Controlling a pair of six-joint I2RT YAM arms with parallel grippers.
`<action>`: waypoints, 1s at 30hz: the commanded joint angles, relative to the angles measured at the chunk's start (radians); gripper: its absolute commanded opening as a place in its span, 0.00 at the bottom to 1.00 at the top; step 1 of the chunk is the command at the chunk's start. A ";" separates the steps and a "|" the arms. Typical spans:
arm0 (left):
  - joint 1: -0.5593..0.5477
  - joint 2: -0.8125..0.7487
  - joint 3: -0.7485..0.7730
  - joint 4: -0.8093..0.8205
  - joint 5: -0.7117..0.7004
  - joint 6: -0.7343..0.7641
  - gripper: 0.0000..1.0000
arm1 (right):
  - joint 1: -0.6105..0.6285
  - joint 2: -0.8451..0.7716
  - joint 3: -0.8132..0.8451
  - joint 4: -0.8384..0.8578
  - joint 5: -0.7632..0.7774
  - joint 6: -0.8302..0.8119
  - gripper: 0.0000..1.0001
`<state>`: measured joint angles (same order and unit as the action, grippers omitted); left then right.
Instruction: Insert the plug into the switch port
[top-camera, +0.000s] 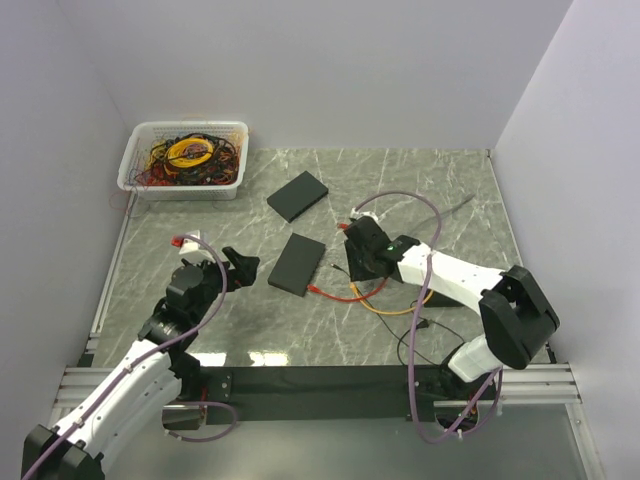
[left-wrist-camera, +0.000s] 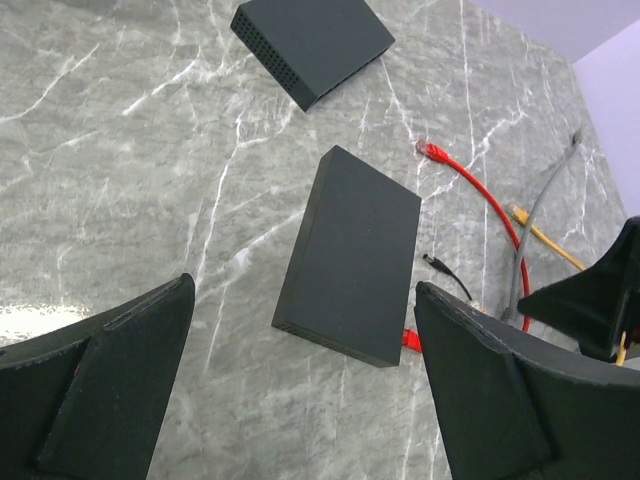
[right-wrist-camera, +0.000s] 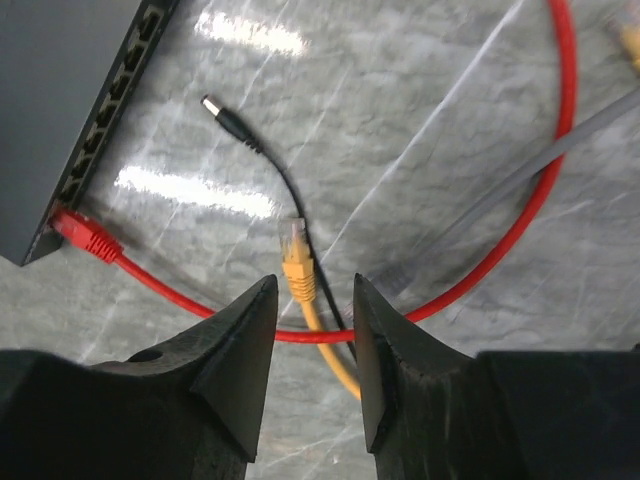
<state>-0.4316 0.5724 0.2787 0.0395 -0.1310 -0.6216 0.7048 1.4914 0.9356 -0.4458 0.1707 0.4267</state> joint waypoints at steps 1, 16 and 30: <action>-0.002 -0.014 -0.010 0.026 -0.013 0.006 0.98 | 0.039 -0.026 -0.001 0.022 0.010 0.043 0.42; -0.004 -0.014 -0.010 0.031 -0.010 0.010 0.98 | 0.105 0.076 -0.049 0.061 0.038 0.090 0.40; -0.004 -0.016 -0.013 0.033 -0.007 0.008 0.98 | 0.111 0.142 -0.046 0.076 0.084 0.095 0.40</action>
<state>-0.4316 0.5705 0.2676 0.0402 -0.1326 -0.6216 0.8074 1.6215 0.8902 -0.4023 0.2214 0.5064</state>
